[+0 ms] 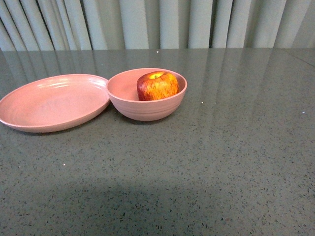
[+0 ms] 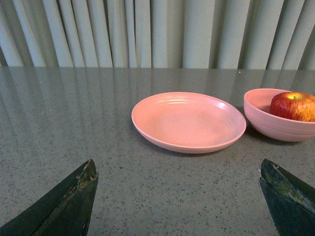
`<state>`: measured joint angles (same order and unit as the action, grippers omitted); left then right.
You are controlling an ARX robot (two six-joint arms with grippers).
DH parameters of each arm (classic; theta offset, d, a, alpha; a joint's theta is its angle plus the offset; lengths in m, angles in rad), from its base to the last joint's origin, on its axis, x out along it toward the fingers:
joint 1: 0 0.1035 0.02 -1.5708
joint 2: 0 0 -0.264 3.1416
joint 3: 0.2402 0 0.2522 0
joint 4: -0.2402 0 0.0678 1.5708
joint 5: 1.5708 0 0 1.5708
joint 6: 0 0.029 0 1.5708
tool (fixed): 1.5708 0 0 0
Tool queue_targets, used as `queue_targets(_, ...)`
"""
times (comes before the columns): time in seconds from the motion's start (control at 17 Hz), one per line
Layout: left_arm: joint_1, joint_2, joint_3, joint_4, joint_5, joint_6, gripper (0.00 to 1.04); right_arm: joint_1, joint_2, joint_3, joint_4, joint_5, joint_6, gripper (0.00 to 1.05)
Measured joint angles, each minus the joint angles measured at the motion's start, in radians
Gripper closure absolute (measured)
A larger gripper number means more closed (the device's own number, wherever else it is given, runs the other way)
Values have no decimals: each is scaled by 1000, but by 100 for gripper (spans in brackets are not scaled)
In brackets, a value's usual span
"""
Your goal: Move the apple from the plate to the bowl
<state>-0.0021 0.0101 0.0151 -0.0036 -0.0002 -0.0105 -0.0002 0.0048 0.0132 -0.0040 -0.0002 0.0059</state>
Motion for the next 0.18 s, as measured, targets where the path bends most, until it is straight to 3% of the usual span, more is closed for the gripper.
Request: queue_targets(0.18, 0, 0, 0, 0, 0, 0, 7, 0, 0, 0, 0, 0, 0, 7)
